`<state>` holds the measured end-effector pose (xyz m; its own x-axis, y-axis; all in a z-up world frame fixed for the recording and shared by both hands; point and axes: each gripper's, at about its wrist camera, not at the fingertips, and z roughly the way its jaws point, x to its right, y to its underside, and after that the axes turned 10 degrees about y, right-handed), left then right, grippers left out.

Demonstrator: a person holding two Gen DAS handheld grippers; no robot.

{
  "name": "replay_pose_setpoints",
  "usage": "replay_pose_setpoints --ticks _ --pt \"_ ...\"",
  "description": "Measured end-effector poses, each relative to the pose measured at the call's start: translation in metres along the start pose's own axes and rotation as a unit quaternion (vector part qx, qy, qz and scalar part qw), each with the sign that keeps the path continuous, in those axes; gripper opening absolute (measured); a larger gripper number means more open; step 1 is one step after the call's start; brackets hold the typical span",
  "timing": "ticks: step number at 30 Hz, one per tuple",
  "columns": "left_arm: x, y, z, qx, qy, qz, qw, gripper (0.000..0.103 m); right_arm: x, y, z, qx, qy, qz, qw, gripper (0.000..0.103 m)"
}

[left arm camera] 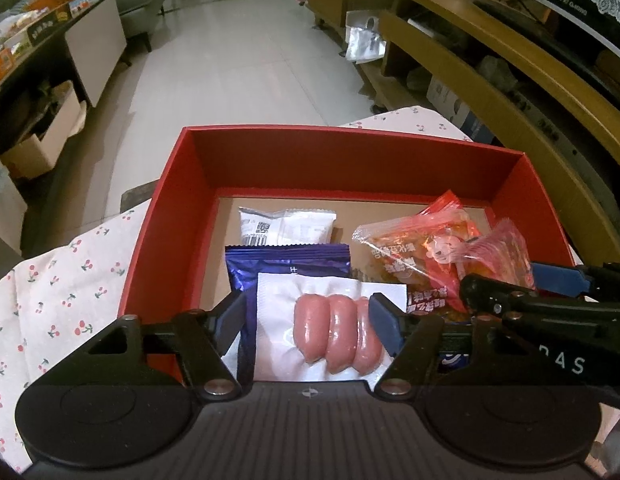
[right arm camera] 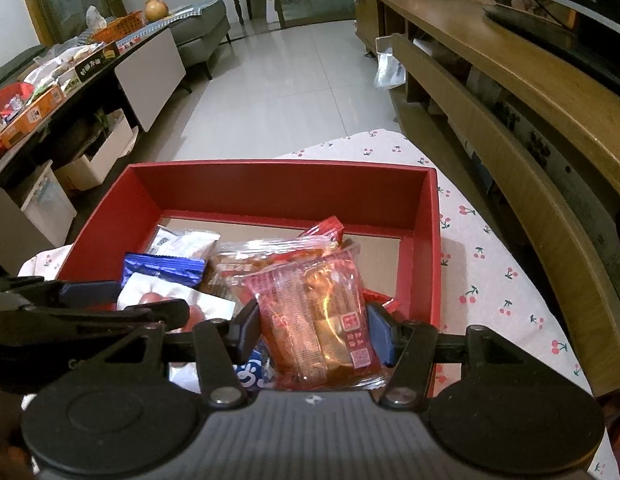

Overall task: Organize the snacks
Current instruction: 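Lower both packs into the box and open both tools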

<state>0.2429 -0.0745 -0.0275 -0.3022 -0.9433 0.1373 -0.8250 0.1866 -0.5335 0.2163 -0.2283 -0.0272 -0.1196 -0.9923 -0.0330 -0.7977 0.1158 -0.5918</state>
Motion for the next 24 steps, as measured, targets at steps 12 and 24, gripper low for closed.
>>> replay_pose_setpoints --ticks 12,24 --pt "0.001 0.001 -0.006 0.005 0.001 0.002 1.0000 0.078 0.000 0.001 -0.002 0.002 0.014 -0.008 1.000 0.059" --pt "0.001 0.002 -0.019 0.017 0.001 0.000 0.9999 0.081 -0.002 -0.001 -0.013 0.019 0.011 -0.006 1.000 0.059"
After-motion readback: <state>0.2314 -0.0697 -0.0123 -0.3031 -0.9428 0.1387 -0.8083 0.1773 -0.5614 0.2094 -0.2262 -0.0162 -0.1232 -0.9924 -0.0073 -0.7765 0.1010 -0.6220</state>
